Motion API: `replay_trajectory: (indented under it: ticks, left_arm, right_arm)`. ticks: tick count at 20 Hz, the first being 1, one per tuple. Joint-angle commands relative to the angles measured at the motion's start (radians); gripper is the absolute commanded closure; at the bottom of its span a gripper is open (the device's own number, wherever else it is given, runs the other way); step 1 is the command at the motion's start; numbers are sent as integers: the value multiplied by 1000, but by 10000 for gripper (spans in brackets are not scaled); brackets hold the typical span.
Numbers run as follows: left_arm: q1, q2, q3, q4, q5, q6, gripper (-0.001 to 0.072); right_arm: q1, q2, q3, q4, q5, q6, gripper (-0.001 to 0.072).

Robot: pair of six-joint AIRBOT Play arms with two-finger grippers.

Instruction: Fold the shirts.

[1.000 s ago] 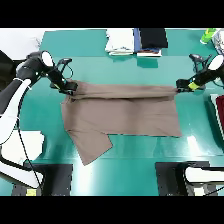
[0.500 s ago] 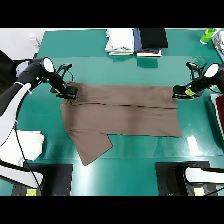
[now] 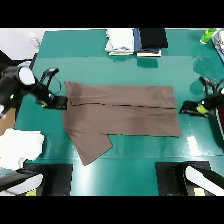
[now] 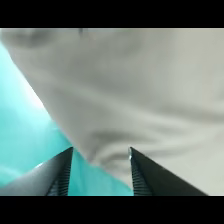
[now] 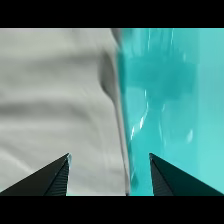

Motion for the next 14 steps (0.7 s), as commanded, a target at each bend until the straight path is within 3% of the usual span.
replay_trajectory:
  ticks: [1,8,9,14]
  left_arm:
    - [-1,123,-202,-88,49,-28,287]
    - [-1,135,-279,-127,88,-26,287]
    - [-1,135,-279,-127,93,-26,287]
    - [-1,135,-279,-127,95,-25,287]
  right_arm:
    - [-45,61,-163,4,16,-6,141]
    - [-43,10,-247,37,-17,-5,161]
    - [-41,19,-246,50,-28,-5,204]
    - [46,32,-245,54,-45,-5,206]
